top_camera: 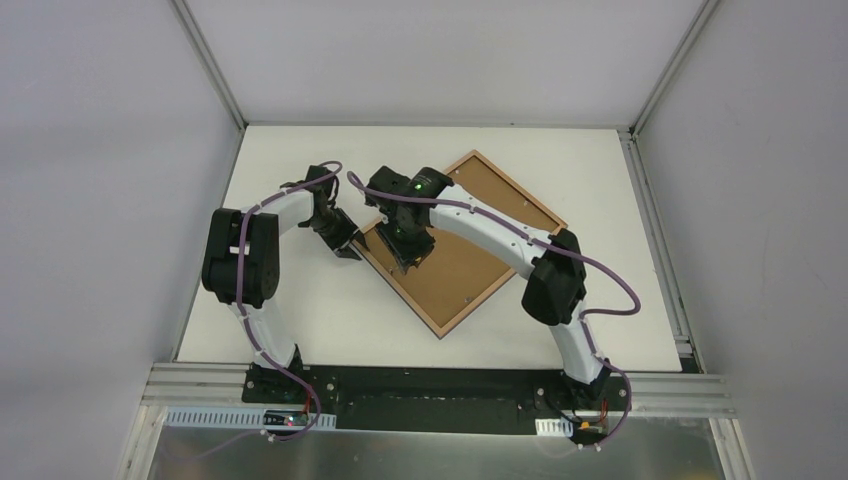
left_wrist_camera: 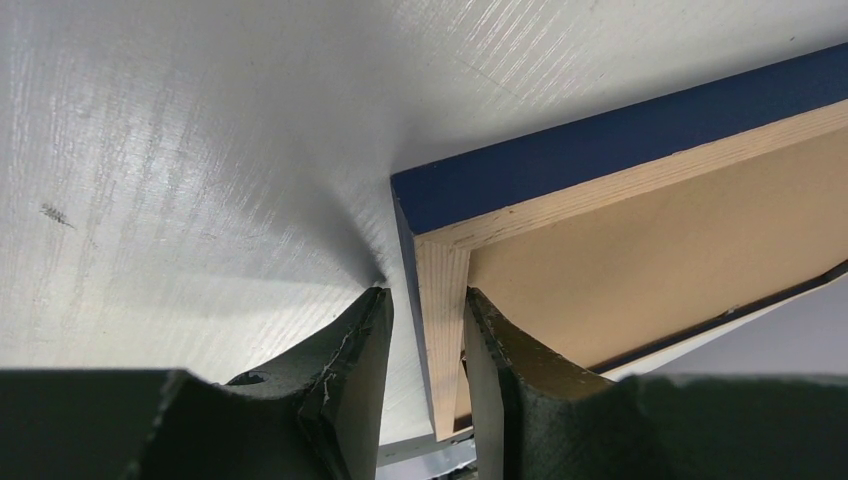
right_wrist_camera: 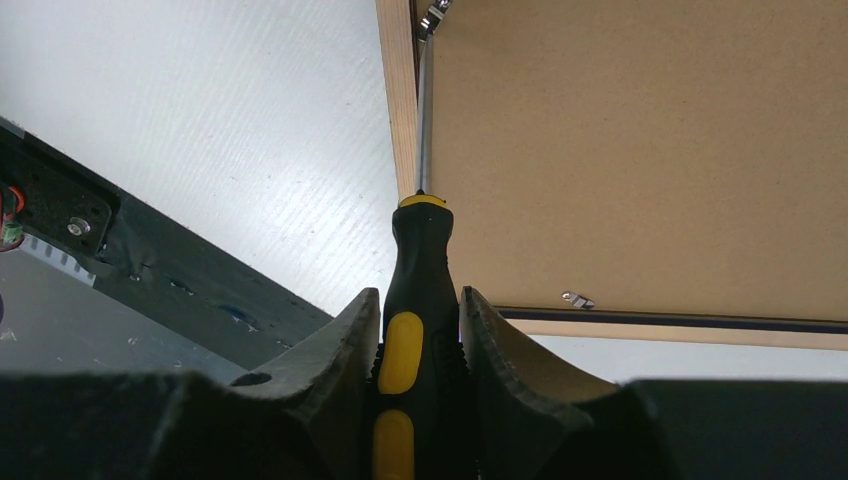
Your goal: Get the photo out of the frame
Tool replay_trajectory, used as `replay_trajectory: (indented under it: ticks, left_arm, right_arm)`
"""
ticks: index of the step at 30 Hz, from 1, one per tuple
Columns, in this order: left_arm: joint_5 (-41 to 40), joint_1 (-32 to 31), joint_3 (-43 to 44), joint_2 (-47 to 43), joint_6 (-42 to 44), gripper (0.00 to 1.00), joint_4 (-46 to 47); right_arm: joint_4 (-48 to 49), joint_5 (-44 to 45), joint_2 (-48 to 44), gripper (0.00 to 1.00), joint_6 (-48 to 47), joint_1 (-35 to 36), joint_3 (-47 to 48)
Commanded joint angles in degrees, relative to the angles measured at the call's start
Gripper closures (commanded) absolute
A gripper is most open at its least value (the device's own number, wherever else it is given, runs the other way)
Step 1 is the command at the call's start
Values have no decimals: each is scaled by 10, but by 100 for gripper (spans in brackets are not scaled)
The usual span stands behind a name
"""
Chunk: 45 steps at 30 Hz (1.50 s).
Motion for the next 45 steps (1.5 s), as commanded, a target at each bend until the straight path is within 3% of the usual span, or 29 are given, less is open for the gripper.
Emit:
replay_trajectory:
  ticks: [1,22,29,45]
  left_arm:
    - [-32,-2,-16,12,-3,67,-34]
    - [-27,-2,-20,5,5,67,-34]
    - [-30,-2,-23,11,5,67,-34]
    - [-35,-2,-24,12,5,67,-34]
  right_arm:
    - [-25,-10,8,100,11,3,18]
    - [-25,-13,36,100,19,2,55]
    - [-54,19,31,100,25,6,33]
    - [-33,5,9,100,38,-3,-3]
